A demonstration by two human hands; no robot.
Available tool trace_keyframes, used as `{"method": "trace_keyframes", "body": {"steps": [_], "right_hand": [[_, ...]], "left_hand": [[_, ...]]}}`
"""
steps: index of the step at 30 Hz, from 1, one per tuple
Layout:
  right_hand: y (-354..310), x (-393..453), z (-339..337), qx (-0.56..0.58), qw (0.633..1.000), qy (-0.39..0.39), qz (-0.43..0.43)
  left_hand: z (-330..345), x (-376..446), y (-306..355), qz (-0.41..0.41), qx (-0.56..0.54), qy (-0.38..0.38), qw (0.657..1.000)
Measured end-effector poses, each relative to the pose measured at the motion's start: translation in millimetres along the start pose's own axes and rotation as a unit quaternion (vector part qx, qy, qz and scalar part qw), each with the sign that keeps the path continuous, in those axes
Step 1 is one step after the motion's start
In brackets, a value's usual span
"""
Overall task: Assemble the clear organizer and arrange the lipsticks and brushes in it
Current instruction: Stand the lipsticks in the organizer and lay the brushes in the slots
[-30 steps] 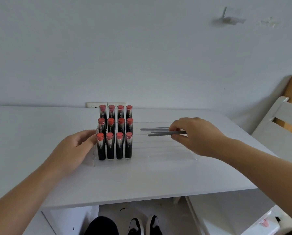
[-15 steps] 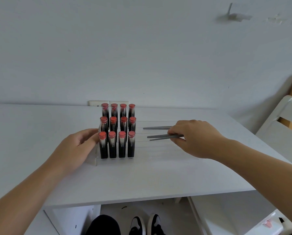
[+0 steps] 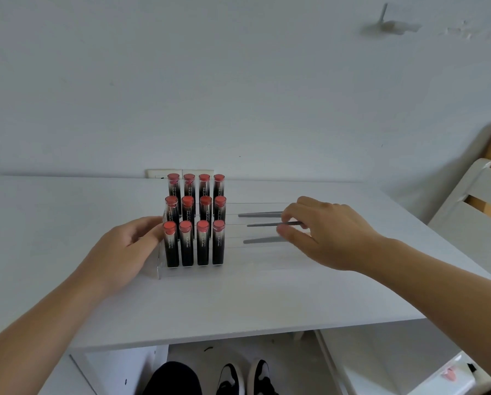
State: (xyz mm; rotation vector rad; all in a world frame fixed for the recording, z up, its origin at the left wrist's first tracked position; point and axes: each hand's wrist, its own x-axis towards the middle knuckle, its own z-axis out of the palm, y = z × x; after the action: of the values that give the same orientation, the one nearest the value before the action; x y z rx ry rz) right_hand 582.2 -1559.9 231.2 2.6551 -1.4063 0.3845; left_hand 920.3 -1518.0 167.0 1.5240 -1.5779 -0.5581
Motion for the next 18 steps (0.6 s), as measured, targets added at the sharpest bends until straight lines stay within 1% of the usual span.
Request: {"method": "trace_keyframes", "body": {"steps": [3,7,10,18], "right_hand": [[-3.3,-5.2,5.5,0.032,0.998,0.013,-0.051],[-0.5,-13.2,14.5,0.019,0.996,0.018,-0.089],[1.9,-18.8,16.9,0.012,0.992,0.037,-0.124],[0.9,-25.7,22.8,0.011,0.986,0.079,-0.146]], "left_hand": [[-0.1,-0.3,0.6,0.0,0.0,-0.001,1.0],[0.0,-0.6,1.8,0.001,-0.006,-0.003,1.0],[0.5,-0.9,2.5,0.003,-0.001,-0.002,1.0],[0.4,-0.8,2.4,0.009,-0.002,-0.001,1.0]]}}
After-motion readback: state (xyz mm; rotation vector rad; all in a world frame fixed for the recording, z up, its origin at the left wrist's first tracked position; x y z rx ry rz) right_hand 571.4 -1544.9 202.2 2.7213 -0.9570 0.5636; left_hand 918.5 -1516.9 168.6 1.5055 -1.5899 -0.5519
